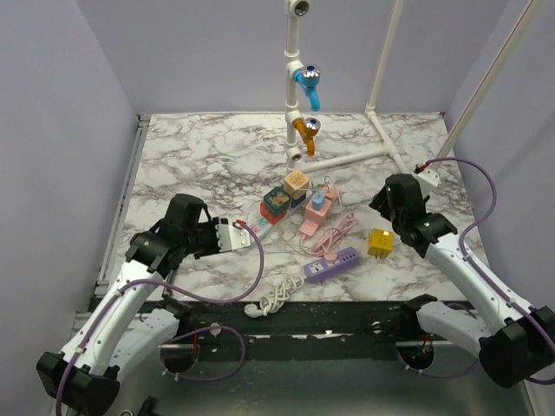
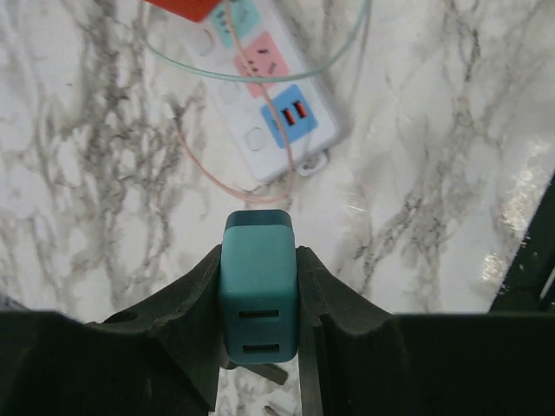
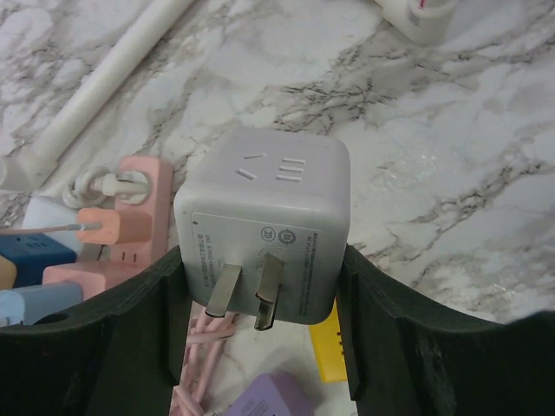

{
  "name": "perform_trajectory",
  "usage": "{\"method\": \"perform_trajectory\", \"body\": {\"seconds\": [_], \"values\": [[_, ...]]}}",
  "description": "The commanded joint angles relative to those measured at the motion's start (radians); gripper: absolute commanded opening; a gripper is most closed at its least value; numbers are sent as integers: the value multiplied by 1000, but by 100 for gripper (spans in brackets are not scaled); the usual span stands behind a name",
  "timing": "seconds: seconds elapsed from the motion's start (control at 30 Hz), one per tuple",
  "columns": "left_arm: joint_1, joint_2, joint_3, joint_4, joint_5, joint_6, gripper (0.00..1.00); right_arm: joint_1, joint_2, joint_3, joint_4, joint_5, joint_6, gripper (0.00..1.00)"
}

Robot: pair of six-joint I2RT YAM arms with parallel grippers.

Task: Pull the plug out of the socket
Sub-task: Place the plug at the center of the board.

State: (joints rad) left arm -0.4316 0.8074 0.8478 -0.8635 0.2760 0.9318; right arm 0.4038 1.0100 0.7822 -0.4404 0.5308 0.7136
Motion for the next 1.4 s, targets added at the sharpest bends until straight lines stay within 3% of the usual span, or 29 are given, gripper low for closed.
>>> {"method": "perform_trajectory", "body": {"seconds": [0.0, 0.17, 0.53, 0.63, 0.8, 0.93, 1.0, 1.07, 1.1, 1.17, 1.27, 1.37], "values": [[11, -57, -122, -43, 76, -10, 0, -45, 15, 9, -106, 0, 95, 1], [11, -82, -243, 1, 76, 10, 0, -134, 57, 13, -116, -53, 96, 1], [11, -127, -430, 145, 73, 83, 0, -184, 136, -63, -120, -54, 168, 3], [11, -107, -473, 185, 62, 105, 13, -191, 152, -93, -112, -49, 184, 6], [11, -74, -520, 249, 82, 133, 25, -211, 189, -133, -70, -48, 188, 7], [11, -29, -530, 286, 87, 124, 47, -222, 227, -138, -46, -43, 184, 8], [11, -9, -529, 285, 90, 115, 64, -225, 242, -140, -35, -41, 188, 9], [11, -11, -529, 274, 104, 105, 79, -227, 251, -146, -26, -39, 191, 14], [11, -25, -529, 266, 112, 103, 95, -227, 255, -149, -24, -37, 195, 17], [11, -61, -532, 242, 129, 110, 98, -231, 256, -155, -21, -37, 201, 28], [11, -126, -534, 204, 134, 132, 99, -232, 244, -154, -19, -53, 197, 57], [11, -181, -499, 155, 135, 138, 99, -232, 208, -119, -36, -90, 171, 72]]}}
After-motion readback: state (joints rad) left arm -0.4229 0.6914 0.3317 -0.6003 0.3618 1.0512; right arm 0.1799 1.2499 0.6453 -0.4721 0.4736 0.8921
